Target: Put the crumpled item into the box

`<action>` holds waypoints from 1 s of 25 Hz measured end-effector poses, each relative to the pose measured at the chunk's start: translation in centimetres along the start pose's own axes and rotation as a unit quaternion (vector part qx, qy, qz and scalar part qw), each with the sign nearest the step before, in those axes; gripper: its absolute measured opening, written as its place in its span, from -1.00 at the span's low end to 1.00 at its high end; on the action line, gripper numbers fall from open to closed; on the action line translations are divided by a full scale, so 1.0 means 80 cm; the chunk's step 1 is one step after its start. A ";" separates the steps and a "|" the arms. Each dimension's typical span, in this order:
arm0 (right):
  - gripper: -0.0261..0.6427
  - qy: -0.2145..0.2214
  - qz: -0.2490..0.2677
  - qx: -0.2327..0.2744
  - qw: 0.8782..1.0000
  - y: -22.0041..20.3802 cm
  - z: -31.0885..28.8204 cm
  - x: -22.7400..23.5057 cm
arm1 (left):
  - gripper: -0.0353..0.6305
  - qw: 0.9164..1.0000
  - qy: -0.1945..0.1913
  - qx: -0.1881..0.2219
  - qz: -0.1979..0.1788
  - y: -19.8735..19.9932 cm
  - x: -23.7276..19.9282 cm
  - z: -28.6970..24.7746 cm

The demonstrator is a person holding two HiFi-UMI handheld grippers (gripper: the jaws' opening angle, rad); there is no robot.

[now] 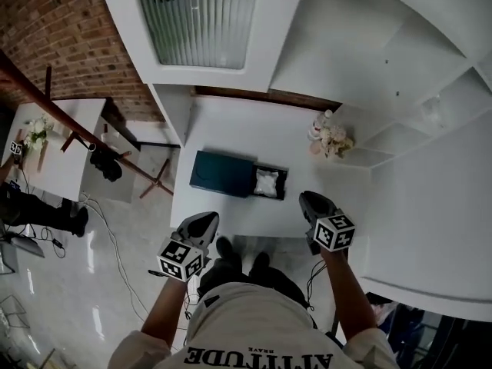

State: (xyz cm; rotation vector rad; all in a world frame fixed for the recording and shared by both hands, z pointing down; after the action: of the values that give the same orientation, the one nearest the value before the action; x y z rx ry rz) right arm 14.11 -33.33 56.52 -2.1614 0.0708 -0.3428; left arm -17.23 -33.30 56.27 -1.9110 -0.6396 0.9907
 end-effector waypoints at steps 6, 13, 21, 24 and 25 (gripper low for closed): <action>-0.78 -0.018 0.030 0.084 0.996 0.029 0.098 0.013 | -0.81 0.999 0.010 0.021 -0.033 0.034 0.042 -0.005; -0.80 -0.044 0.057 0.149 0.986 0.040 0.180 0.034 | -0.81 0.995 0.035 0.060 -0.069 0.062 0.087 0.000; -0.80 -0.060 0.060 0.205 0.975 0.050 0.234 0.044 | -0.81 0.991 0.054 0.076 -0.092 0.084 0.111 0.019; -0.80 -0.070 0.076 0.213 0.972 0.054 0.244 0.045 | -0.81 0.990 0.054 0.078 -0.101 0.092 0.115 0.021; -0.80 -0.073 0.079 0.213 0.971 0.053 0.246 0.046 | -0.81 0.990 0.053 0.078 -0.104 0.093 0.117 0.021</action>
State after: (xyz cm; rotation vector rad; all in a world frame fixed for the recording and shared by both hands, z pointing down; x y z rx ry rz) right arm 23.28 -20.81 43.21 -1.7352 0.0784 -0.0941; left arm -13.08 -29.32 45.64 -1.7082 -0.6647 0.7780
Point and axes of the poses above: the fingertips, and each gripper's own axes: z backward along the fingers, x to its right, y out of its top, the point moved 5 cm from there along z, backward along the fingers, and after that the axes turned 5 degrees about -y, right-handed, at the moved point
